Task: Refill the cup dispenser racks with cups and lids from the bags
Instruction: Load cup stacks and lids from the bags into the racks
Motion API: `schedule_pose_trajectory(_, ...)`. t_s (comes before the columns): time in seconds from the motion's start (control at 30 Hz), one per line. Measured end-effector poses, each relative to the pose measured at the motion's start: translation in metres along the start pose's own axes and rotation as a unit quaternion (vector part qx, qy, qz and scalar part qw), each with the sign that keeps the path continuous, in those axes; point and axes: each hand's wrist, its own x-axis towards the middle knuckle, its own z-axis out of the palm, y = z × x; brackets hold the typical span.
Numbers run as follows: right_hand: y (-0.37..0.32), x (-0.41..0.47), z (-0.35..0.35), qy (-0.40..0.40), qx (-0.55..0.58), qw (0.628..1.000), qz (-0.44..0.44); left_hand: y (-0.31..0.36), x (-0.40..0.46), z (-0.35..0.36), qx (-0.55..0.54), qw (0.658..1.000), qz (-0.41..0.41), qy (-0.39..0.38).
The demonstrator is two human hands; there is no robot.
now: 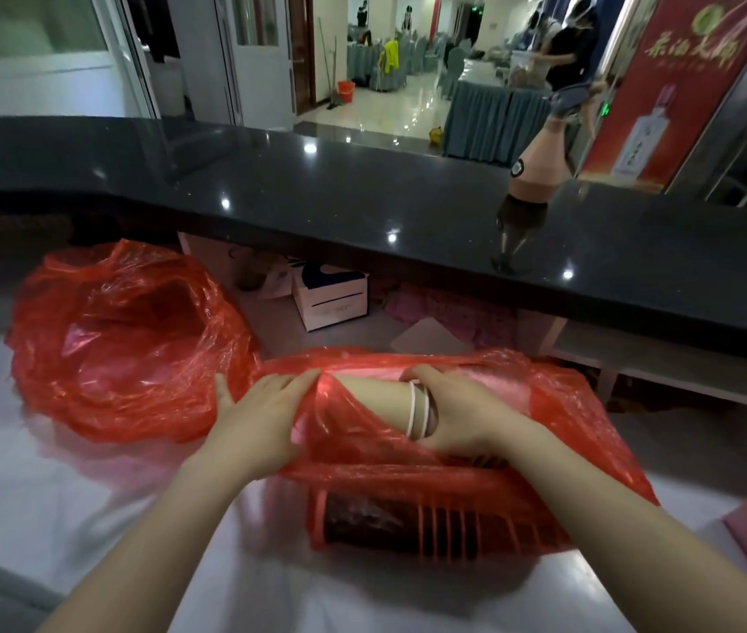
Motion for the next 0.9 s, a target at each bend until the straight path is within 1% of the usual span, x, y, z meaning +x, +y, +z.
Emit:
schedule_pose_trajectory(0.1, 0.01, 0.0, -0.006, 0.012, 0.025, 0.999, 0.023, -0.006, -0.001, 0.009, 0.017, 0.999, -0.03, -0.015)
schedule_pose_trajectory(0.17, 0.013, 0.0, -0.008, 0.017, 0.032, 0.999, 0.025, -0.008, -0.001, 0.012, 0.08, 0.996, -0.032, -0.031)
schedule_pose_trajectory(0.2, 0.014, 0.0, -0.009, 0.028, 0.036, 0.999, 0.026, -0.009, 0.0, 0.013, 0.125, 0.99, -0.034, -0.051)
schedule_pose_trajectory(0.27, 0.013, 0.002, -0.011, 0.066, 0.046, 0.996, 0.031, -0.008, 0.002, 0.011, 0.199, 0.975, -0.041, -0.09)
schedule_pose_trajectory(0.3, 0.013, 0.002, -0.012, 0.084, 0.051, 0.995, 0.033, -0.005, 0.003, 0.009, 0.211, 0.972, -0.042, -0.094)
schedule_pose_trajectory(0.33, 0.012, 0.003, -0.012, 0.098, 0.055, 0.993, 0.032, -0.001, 0.003, 0.005, 0.202, 0.975, -0.04, -0.081)
schedule_pose_trajectory(0.37, 0.011, 0.002, -0.013, 0.105, 0.057, 0.992, 0.029, 0.004, 0.004, 0.001, 0.167, 0.984, -0.035, -0.044)
schedule_pose_trajectory(0.4, 0.011, 0.002, -0.014, 0.109, 0.057, 0.992, 0.023, 0.009, 0.003, -0.002, 0.107, 0.994, -0.026, 0.021)
schedule_pose_trajectory(0.43, 0.01, 0.0, -0.015, 0.11, 0.056, 0.992, 0.018, 0.015, 0.003, -0.003, 0.026, 0.994, -0.012, 0.103)
schedule_pose_trajectory(0.47, 0.009, -0.002, -0.016, 0.113, 0.056, 0.992, 0.012, 0.021, 0.003, -0.003, -0.072, 0.981, 0.005, 0.18)
schedule_pose_trajectory(0.5, 0.008, -0.005, -0.017, 0.119, 0.058, 0.991, 0.006, 0.027, 0.003, -0.006, -0.181, 0.957, 0.014, 0.226)
schedule_pose_trajectory(0.53, 0.006, -0.007, -0.018, 0.127, 0.063, 0.99, -0.002, 0.033, 0.002, -0.009, -0.284, 0.931, 0.012, 0.23)
schedule_pose_trajectory(0.57, 0.003, -0.01, -0.02, 0.139, 0.074, 0.987, -0.012, 0.039, 0.001, -0.013, -0.382, 0.901, 0.005, 0.205)
schedule_pose_trajectory(0.6, 0.0, -0.013, -0.022, 0.153, 0.09, 0.984, -0.023, 0.044, 0.001, -0.017, -0.482, 0.86, -0.004, 0.167)
schedule_pose_trajectory(0.63, -0.006, -0.015, -0.024, 0.171, 0.11, 0.979, -0.035, 0.047, 0.001, -0.02, -0.581, 0.804, -0.007, 0.129)
schedule_pose_trajectory(0.67, -0.014, -0.017, -0.026, 0.192, 0.132, 0.971, -0.046, 0.049, 0.001, -0.023, -0.67, 0.737, -0.006, 0.093)
schedule_pose_trajectory(0.7, -0.022, -0.018, -0.026, 0.216, 0.154, 0.962, -0.059, 0.051, 0.001, -0.024, -0.731, 0.679, 0.0, 0.065)
schedule_pose_trajectory(0.73, -0.031, -0.017, -0.025, 0.241, 0.171, 0.953, -0.073, 0.053, 0.001, -0.023, -0.755, 0.653, 0.015, 0.053)
schedule_pose_trajectory(0.8, -0.046, -0.013, -0.019, 0.267, 0.182, 0.941, -0.097, 0.059, -0.001, -0.02, -0.748, 0.66, 0.034, 0.069)
schedule_pose_trajectory(0.83, -0.051, -0.012, -0.017, 0.25, 0.184, 0.946, -0.097, 0.061, -0.001, -0.018, -0.748, 0.658, 0.029, 0.083)
schedule_pose_trajectory(0.9, -0.053, -0.013, -0.016, 0.172, 0.196, 0.963, -0.07, 0.061, -0.001, -0.013, -0.764, 0.638, 0.014, 0.091)
